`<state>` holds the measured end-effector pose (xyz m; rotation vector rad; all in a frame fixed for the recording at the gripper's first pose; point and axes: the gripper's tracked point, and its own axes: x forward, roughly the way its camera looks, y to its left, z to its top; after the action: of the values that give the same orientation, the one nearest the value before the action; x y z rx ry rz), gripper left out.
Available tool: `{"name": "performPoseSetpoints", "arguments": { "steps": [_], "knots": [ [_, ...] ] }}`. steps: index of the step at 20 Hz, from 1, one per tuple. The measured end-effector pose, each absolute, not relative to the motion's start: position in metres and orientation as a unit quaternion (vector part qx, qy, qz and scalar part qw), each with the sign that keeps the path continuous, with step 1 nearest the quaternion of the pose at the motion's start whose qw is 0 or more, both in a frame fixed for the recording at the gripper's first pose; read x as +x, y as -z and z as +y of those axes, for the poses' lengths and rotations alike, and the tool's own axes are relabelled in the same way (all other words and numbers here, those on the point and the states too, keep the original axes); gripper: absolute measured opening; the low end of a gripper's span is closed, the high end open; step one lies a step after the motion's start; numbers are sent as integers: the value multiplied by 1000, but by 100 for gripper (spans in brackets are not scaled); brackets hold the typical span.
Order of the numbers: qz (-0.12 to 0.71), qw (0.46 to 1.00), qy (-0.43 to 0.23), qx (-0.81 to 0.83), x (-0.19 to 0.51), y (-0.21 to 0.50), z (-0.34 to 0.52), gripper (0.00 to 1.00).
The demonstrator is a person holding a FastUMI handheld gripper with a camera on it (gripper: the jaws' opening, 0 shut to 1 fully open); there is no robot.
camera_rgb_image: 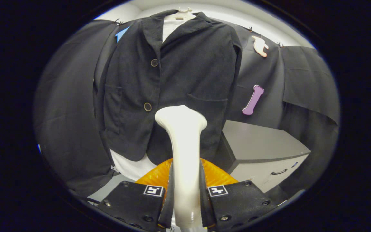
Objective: Iron the clothes twice with a garment steamer, once on the left side and once on the right side.
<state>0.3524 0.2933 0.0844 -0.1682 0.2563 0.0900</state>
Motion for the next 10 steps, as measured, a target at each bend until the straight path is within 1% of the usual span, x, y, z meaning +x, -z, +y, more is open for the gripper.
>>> {"name": "performPoseSetpoints", "arguments": {
  "steps": [10],
  "knots": [
    [186,977,-45,-90,338,-22,284,37]
  ]
}}
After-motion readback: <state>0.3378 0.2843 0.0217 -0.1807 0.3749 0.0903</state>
